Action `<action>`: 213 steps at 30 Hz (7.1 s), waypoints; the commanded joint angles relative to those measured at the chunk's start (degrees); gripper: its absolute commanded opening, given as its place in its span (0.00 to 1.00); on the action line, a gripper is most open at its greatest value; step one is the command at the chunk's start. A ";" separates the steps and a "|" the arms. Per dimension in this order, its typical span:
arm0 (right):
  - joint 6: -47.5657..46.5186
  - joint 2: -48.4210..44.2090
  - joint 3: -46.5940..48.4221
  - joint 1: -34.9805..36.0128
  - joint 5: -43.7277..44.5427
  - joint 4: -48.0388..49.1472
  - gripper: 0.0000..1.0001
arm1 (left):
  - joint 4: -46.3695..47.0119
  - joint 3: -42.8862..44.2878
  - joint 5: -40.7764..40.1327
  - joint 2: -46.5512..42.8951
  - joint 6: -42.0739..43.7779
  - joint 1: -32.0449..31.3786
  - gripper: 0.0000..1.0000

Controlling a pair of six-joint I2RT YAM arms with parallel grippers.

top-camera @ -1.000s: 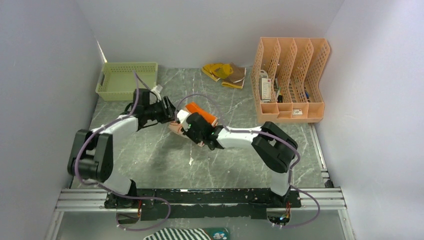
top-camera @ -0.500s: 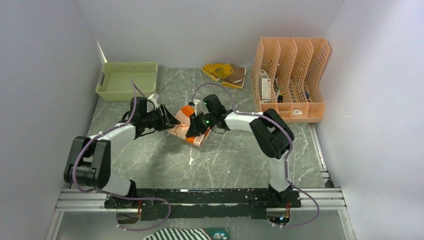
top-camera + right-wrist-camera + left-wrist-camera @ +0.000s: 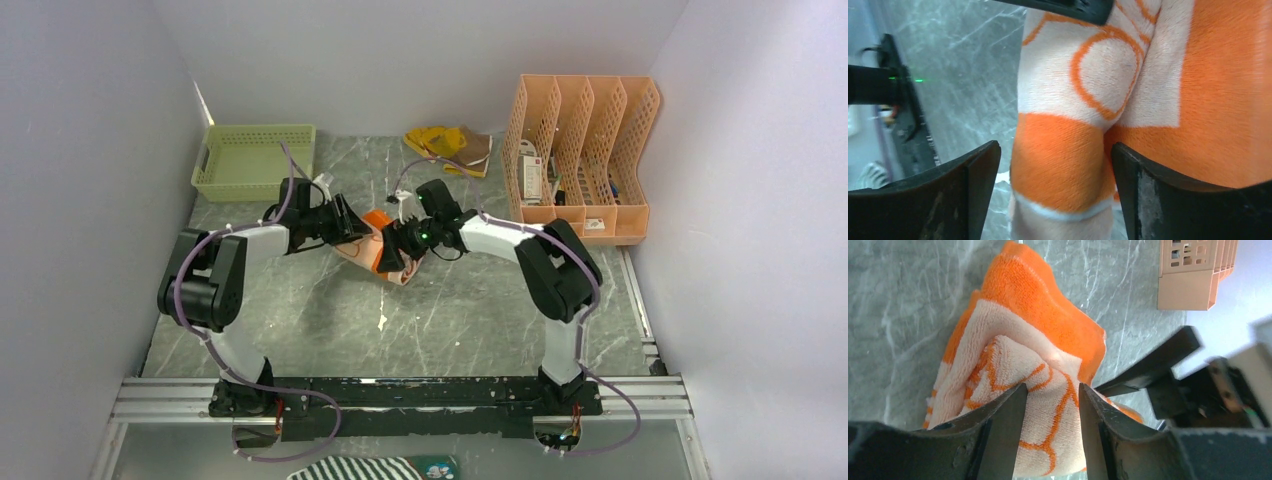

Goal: Roll the towels
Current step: Roll the towel at the center of the board, then pick up the towel at the center of the board.

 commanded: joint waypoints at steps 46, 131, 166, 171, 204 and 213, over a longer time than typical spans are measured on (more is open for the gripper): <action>-11.36 8.96 18.03 5.02 22.47 -10.77 0.49 | -21.81 2.67 -24.42 -21.69 4.48 1.82 0.59; 11.91 2.07 3.69 -0.44 13.71 6.12 0.53 | -4.30 -9.22 -16.97 -17.16 -4.63 2.88 0.78; 40.97 12.64 -3.40 0.88 -5.24 33.31 0.51 | 12.00 -19.08 -10.40 -15.59 -6.42 1.73 0.80; 48.10 12.88 -8.21 0.70 -8.63 48.15 0.50 | 11.05 -19.55 -11.59 -17.08 -6.58 1.73 0.80; 42.17 14.63 -9.85 2.97 -7.37 50.04 0.48 | 25.59 -24.78 -5.50 -8.37 -15.74 -1.96 0.99; 33.38 13.52 -7.13 3.19 -4.45 39.12 0.48 | 32.72 -26.07 -0.56 -3.28 -14.93 -3.04 0.99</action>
